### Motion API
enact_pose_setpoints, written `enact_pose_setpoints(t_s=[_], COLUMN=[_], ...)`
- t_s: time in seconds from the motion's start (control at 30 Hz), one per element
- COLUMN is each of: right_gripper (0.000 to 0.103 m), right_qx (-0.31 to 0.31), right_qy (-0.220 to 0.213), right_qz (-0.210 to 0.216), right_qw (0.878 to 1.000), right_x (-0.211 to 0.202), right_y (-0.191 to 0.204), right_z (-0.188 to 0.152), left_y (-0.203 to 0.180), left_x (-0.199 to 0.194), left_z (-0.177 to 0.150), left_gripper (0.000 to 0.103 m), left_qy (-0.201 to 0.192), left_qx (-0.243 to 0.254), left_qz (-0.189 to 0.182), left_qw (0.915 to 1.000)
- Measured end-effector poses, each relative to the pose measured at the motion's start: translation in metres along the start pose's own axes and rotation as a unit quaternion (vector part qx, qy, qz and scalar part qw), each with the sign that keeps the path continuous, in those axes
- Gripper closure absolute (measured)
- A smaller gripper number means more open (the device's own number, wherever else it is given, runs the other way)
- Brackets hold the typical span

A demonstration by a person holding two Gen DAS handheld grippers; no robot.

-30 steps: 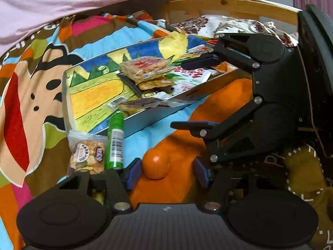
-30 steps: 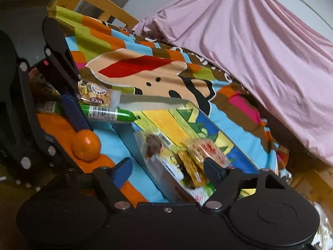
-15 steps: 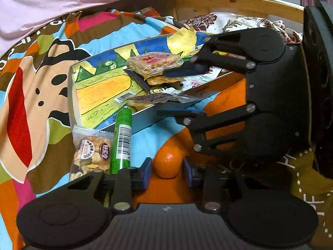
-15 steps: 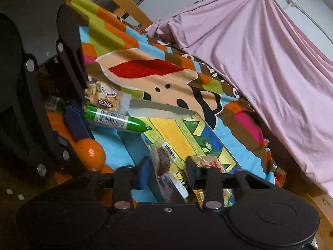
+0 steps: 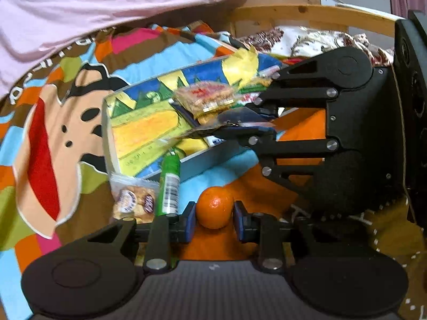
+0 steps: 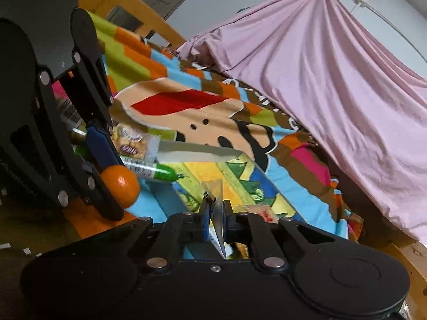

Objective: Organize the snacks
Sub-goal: 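Carry the mandarin over the tray and lower it while the right tool carries its snack there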

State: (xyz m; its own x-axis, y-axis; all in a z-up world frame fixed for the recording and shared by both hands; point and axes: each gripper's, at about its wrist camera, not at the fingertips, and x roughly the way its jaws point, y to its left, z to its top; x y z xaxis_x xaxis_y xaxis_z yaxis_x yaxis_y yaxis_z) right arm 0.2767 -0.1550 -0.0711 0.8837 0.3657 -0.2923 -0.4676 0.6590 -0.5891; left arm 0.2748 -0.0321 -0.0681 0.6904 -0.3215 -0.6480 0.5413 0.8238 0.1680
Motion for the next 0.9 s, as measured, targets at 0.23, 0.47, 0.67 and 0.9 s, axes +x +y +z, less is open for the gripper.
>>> enact_pose_setpoints(t_s=[0.23, 0.47, 0.67, 0.9], right_gripper=[0.096, 0.096, 0.096, 0.096], right_qx=[0.031, 0.055, 0.109, 0.198], right_qy=[-0.021, -0.044, -0.059, -0.03], right_qz=[-0.027, -0.051, -0.076, -0.11], right_qw=[0.999, 0.996, 0.989, 0.974], right_x=[-0.015, -0.022, -0.021, -0.005], right_y=[-0.026, -0.048, -0.08, -0.126], right_z=[0.008, 0.011, 0.004, -0.027], left_y=[-0.003, 0.006, 0.018, 0.027], left_x=[-0.018, -0.016, 0.003, 0.044], left_z=[0.027, 0.068, 0.103, 0.133], left_gripper=[0.071, 0.071, 0.071, 0.071], left_qy=[-0.021, -0.056, -0.082, -0.092], left_qx=[-0.002, -0.055, -0.096, -0.145], left_qz=[0.031, 0.07, 0.1, 0.102], left_qw=[0.9993, 0.9944, 0.9869, 0.98])
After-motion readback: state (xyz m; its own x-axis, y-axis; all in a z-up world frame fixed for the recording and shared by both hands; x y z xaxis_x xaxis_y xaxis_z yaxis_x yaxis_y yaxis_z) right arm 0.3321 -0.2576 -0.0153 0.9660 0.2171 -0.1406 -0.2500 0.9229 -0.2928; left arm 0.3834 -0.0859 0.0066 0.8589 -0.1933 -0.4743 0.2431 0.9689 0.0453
